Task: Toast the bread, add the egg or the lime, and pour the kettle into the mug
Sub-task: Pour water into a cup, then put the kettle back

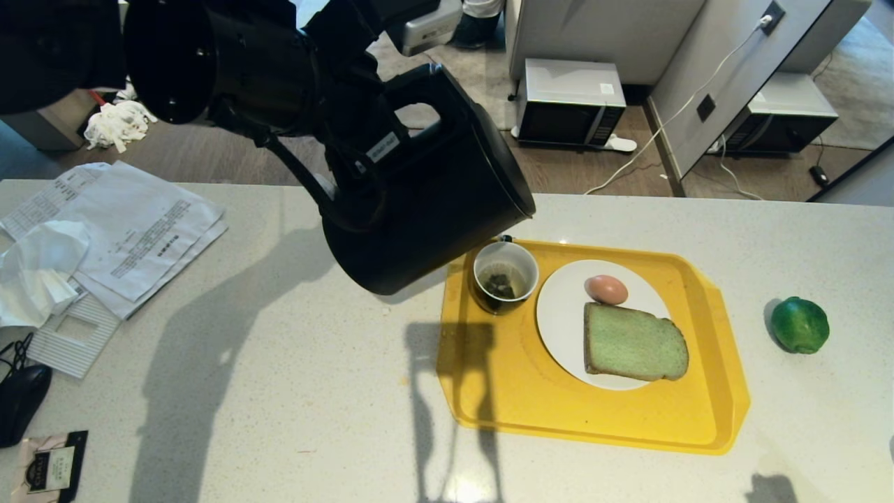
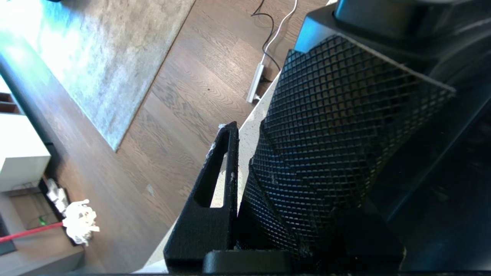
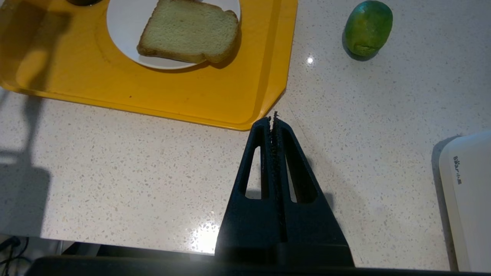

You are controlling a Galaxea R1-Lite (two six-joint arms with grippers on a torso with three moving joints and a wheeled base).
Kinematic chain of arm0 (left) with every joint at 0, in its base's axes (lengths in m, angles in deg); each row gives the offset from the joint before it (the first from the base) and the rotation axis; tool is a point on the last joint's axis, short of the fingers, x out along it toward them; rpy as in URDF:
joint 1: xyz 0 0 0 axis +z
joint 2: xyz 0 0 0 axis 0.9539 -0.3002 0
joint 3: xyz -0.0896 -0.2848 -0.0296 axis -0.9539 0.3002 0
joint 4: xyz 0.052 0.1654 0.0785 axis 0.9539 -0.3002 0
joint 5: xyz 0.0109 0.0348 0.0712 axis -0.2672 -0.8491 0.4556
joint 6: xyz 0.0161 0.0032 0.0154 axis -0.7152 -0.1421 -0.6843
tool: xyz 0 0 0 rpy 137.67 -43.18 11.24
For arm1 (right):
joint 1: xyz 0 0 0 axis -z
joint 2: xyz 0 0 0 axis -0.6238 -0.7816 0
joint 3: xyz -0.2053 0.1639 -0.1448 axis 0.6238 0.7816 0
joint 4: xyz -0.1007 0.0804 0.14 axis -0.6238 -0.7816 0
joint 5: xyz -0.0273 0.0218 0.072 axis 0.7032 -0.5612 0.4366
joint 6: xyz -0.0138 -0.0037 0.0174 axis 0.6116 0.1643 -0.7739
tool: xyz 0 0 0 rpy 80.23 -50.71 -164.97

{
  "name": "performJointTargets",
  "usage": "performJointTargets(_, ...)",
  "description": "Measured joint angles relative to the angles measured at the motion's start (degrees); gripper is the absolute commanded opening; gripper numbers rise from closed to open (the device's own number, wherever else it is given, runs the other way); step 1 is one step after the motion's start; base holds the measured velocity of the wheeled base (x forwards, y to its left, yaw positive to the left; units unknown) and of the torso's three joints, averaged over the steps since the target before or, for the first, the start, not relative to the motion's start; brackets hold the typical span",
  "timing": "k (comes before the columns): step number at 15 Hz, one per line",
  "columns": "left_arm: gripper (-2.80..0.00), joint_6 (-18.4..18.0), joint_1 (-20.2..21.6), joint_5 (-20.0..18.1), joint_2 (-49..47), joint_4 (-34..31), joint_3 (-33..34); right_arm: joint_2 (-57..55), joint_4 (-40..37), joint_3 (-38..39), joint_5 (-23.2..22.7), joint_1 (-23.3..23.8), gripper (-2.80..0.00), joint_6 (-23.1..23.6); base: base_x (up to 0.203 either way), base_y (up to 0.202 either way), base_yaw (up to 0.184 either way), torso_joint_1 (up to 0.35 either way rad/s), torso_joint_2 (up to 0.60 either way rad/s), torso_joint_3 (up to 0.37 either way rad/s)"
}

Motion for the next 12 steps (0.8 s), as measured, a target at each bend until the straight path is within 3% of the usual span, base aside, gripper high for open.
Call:
performJointTargets(5,-2.80,2.8,-0.2,0.1,2.6,0.2,3.1,0.0,0.0,0.0,0.0,0.0,-2.80,0.0,0.000,0.000,0.000,0.000,0.00,0.000)
performJointTargets(12,-2.80,11.7,0.9,0.2,7.7,4.0,13.8,0.0,0.0,0.0,0.0,0.0,-2.80,0.0,0.000,0.000,0.000,0.000,0.00,0.000)
